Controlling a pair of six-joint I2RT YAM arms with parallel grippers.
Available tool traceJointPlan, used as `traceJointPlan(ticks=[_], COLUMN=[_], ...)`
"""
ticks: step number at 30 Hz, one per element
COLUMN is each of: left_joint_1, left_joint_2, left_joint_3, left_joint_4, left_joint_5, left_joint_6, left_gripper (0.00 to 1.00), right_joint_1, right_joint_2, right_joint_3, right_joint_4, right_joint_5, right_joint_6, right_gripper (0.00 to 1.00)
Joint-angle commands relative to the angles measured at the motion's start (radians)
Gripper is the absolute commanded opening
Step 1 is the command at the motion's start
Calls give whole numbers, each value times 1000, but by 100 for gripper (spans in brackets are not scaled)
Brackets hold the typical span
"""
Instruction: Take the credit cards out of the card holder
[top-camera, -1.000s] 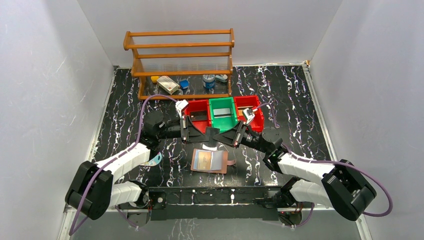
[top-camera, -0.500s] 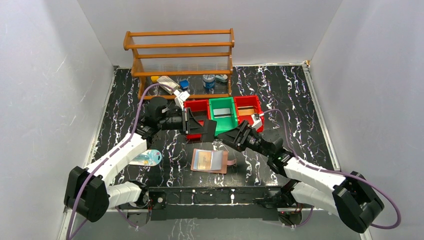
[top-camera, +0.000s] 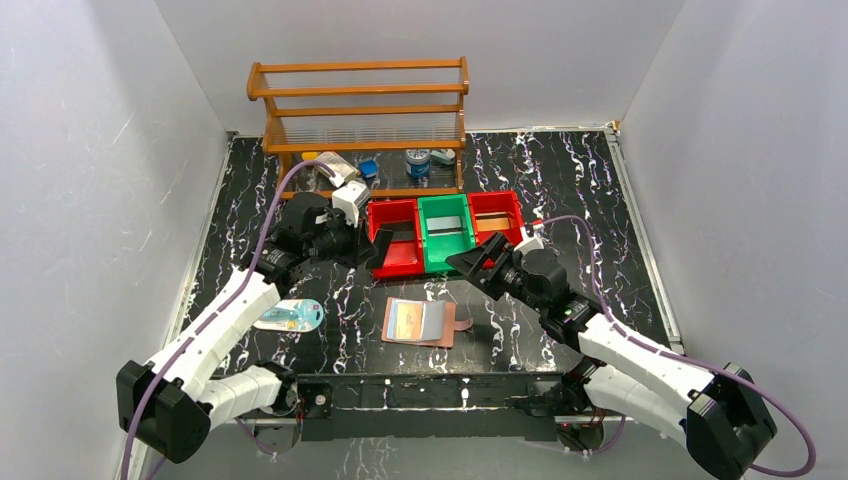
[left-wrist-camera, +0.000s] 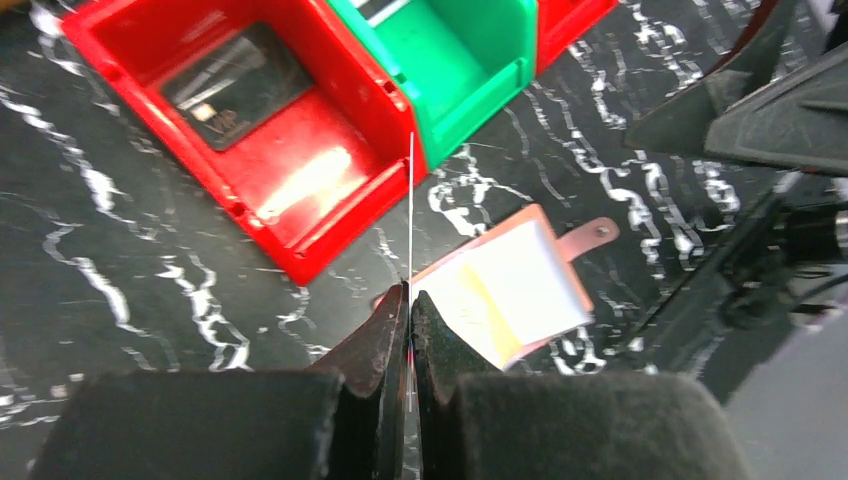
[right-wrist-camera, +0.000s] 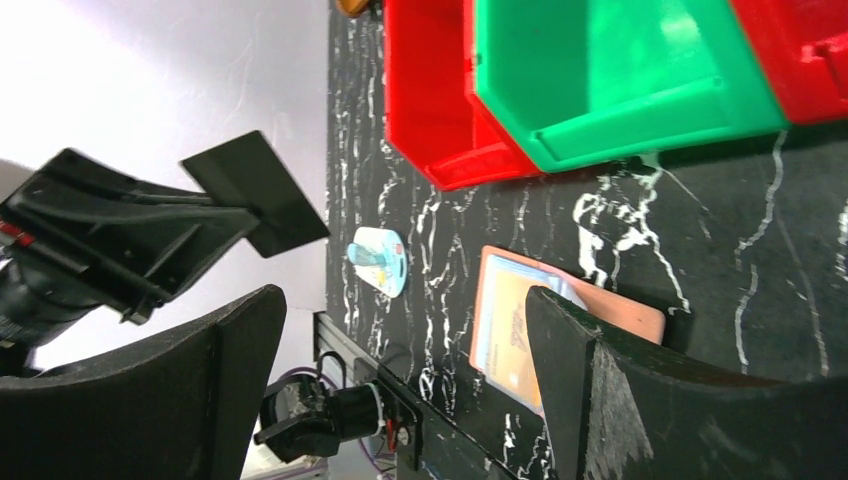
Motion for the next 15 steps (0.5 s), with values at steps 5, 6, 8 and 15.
traceJointPlan(ticks=[5, 6, 8, 15], left_joint_1=[4, 4, 4, 3], left_joint_2=[-7, 1, 21, 136], left_joint_3=[83, 85, 93, 184], left_joint_4=[-101, -101, -121, -85], left_joint_5=[-124, -120, -75, -105], left_joint_6=[366, 401, 528, 632], left_gripper=[0, 0, 0, 0], right_joint_1=[-3, -2, -3, -3], right_joint_2=[-22, -26, -32, -54], right_joint_3=[31, 29, 23, 9], right_joint_4=[-59, -61, -62, -64], right_joint_5=[50, 52, 62, 86], right_joint_6=[-13, -13, -13, -12], right_gripper=[98, 98, 98, 98])
